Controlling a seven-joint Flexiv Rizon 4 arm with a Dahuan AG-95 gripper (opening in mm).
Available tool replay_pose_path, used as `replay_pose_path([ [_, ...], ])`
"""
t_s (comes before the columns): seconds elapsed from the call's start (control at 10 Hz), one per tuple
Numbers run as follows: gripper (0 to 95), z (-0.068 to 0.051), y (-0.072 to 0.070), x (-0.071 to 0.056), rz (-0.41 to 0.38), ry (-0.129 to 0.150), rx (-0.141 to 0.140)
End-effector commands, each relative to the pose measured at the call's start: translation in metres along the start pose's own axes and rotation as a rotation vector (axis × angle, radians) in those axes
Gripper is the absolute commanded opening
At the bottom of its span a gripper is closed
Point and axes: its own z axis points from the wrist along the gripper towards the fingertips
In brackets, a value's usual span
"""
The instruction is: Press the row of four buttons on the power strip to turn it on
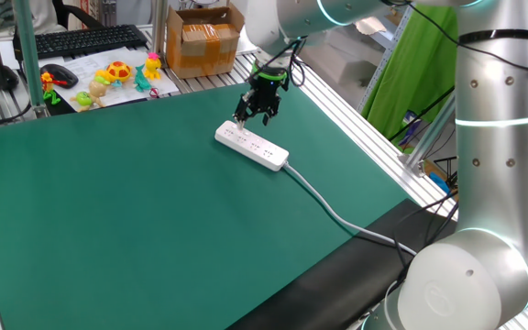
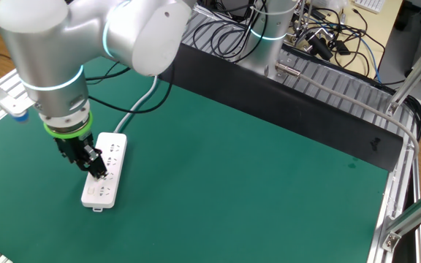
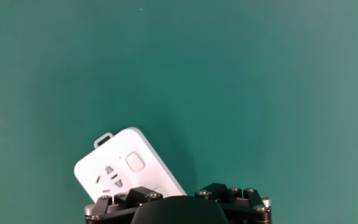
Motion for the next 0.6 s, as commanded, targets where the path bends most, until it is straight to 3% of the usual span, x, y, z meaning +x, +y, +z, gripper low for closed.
replay_pose_path([
  [0.1, 76.0, -0.001, -0.003, 0.002, -0.023, -0.004, 0.032],
  [0.6, 76.0, 0.004, -0.017, 0.004, -0.042, -0.009, 0.030],
])
